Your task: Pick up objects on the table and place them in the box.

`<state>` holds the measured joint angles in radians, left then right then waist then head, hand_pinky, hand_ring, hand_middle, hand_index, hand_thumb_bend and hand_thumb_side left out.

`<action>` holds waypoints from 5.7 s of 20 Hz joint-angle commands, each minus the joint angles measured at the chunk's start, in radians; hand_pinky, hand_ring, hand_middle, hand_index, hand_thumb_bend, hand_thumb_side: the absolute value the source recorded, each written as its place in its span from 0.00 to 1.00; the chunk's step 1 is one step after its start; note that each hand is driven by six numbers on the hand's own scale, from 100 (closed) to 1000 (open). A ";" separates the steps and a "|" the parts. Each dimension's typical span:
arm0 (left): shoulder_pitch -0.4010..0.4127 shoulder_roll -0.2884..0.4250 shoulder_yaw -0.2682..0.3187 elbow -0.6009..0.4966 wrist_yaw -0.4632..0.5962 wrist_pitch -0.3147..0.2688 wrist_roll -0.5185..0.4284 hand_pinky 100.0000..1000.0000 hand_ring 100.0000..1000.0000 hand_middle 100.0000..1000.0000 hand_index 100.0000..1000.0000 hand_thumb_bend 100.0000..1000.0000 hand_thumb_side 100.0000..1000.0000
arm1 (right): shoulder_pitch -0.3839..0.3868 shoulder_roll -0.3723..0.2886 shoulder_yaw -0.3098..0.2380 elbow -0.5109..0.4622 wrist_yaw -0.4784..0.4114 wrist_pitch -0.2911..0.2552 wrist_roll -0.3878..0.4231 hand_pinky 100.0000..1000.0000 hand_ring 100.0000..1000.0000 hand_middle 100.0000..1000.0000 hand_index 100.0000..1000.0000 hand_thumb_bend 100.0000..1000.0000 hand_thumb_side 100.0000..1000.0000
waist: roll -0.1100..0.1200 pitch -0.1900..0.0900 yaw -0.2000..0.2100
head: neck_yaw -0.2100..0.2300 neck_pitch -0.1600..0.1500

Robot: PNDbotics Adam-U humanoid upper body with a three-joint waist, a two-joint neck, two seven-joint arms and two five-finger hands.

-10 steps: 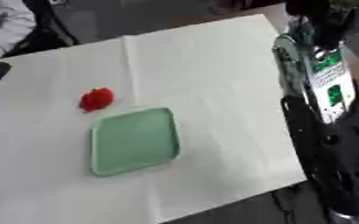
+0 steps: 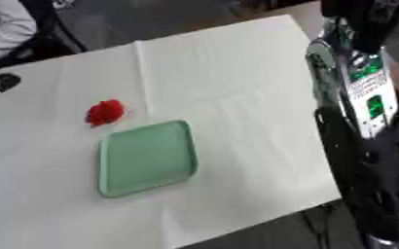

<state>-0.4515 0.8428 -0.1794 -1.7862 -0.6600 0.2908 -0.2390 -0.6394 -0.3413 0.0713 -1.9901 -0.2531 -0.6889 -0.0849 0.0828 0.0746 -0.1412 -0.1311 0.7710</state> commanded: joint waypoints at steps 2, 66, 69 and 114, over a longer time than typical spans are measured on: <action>-0.054 0.052 -0.025 0.072 0.032 -0.024 -0.032 0.31 0.39 0.59 0.75 0.72 0.48 | -0.016 0.001 -0.001 -0.010 -0.001 0.003 -0.005 0.14 0.31 0.36 0.43 0.02 0.27 | 0.001 -0.016 -0.004 | 0.006 -0.001; -0.348 -0.262 -0.231 0.733 -0.154 -0.348 -0.295 0.61 0.80 0.90 0.89 0.65 0.28 | -0.057 0.060 0.012 -0.010 -0.026 0.024 -0.005 0.14 0.31 0.36 0.43 0.01 0.28 | 0.020 -0.003 -0.075 | 0.031 -0.001; -0.365 -0.261 -0.219 0.720 -0.160 -0.337 -0.283 0.61 0.79 0.89 0.89 0.64 0.29 | -0.056 0.060 0.012 -0.010 -0.026 0.025 -0.004 0.14 0.31 0.36 0.43 0.01 0.28 | 0.020 -0.004 -0.074 | 0.031 -0.001; -0.379 -0.314 -0.170 0.794 -0.201 -0.417 0.032 0.00 0.00 0.03 0.32 0.00 0.66 | -0.074 0.086 0.016 -0.010 -0.036 0.027 0.001 0.14 0.31 0.37 0.43 0.02 0.29 | 0.024 0.004 -0.098 | 0.063 -0.001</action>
<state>-0.8123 0.4911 -0.3520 -0.9598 -0.8685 -0.1382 -0.2072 -0.7019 -0.2387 0.0895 -1.9901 -0.2883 -0.6618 -0.0847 0.1126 0.0940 -0.2420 -0.0625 0.7713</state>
